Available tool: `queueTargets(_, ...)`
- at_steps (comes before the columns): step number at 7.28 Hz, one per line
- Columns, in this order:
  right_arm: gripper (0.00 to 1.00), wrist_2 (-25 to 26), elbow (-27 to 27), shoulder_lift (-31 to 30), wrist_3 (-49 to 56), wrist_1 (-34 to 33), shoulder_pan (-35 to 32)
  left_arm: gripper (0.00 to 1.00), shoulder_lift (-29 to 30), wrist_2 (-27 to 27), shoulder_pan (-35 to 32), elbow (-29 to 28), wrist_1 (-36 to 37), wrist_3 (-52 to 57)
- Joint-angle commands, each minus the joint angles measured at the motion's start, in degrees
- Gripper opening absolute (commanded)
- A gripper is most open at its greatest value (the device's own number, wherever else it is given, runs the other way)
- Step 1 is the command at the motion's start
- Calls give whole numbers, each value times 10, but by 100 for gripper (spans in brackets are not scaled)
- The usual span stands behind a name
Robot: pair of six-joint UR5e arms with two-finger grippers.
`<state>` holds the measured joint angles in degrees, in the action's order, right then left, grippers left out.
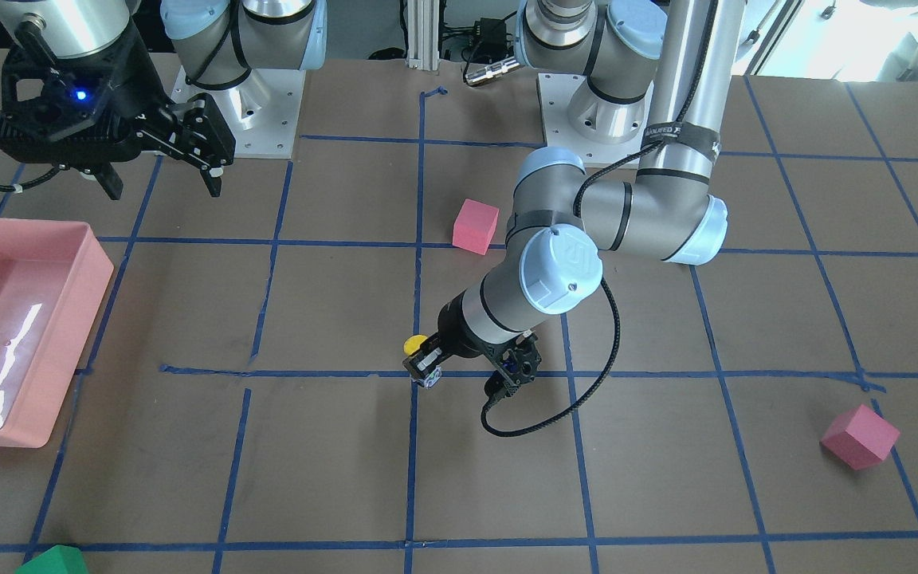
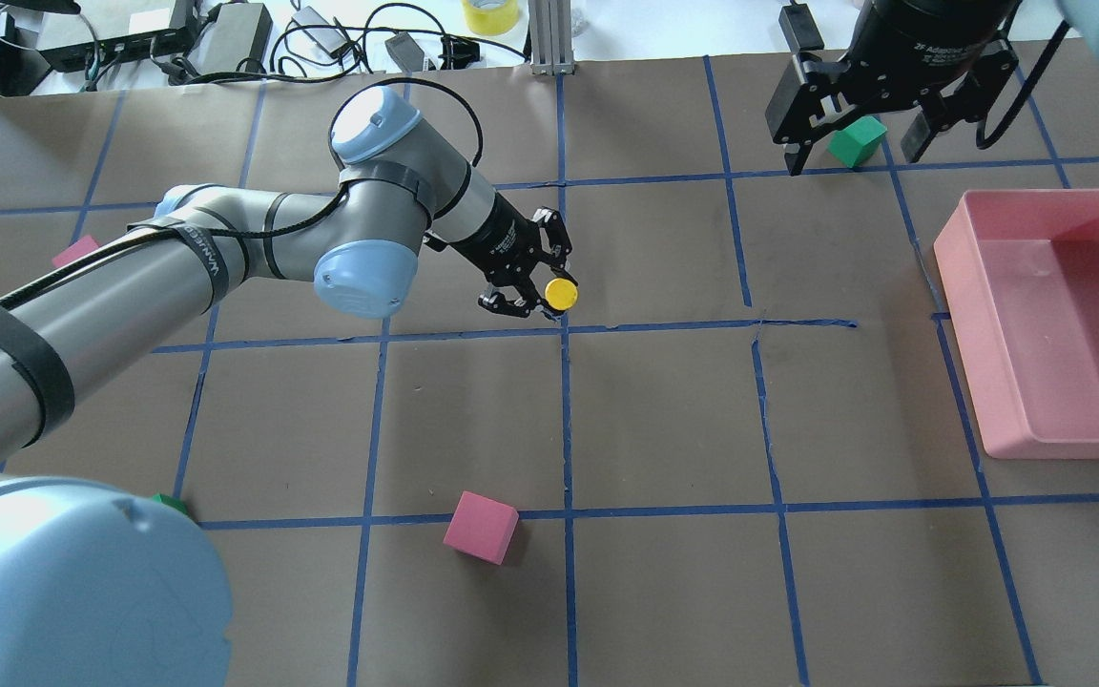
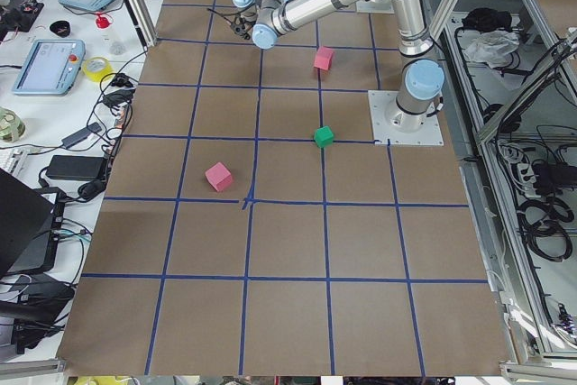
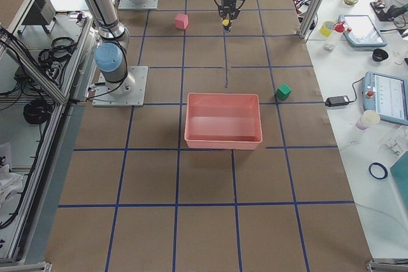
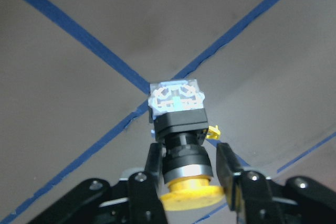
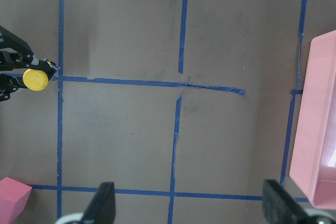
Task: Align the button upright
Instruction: 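Set the switch down upright and open the left gripper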
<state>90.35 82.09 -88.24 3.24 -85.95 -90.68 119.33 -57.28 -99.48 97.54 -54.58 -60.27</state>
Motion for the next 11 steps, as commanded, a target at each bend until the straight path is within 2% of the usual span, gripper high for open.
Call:
queueTargets(1,100,0,0,1,0,1,1,21,13,26,7,3,-20,4)
queueTargets(2,100,0,0,1,1,1,3,40,13,27,12,5,-26,4)
queueTargets(3,100,0,0,0,0,2,8,83,13,25,12,10,-27,3)
queueTargets(4,100,1,0,0,3,3,13,100,13,28,12,14,-27,0)
queueTargets(6,100,-1,-1,0,47,3,13,100,0,58,12,6,-27,-19)
queueTargets(8,100,0,0,1,47,2,14,100,-41,30,24,-35,-70,-7)
queueTargets(9,100,-2,0,1,43,4,13,100,-66,-30,28,-68,-145,23)
queueTargets(10,100,-2,0,1,42,3,13,100,-100,-66,30,-110,-220,49)
queueTargets(11,100,-21,-3,2,29,1,11,98,-132,-120,27,-129,-265,84)
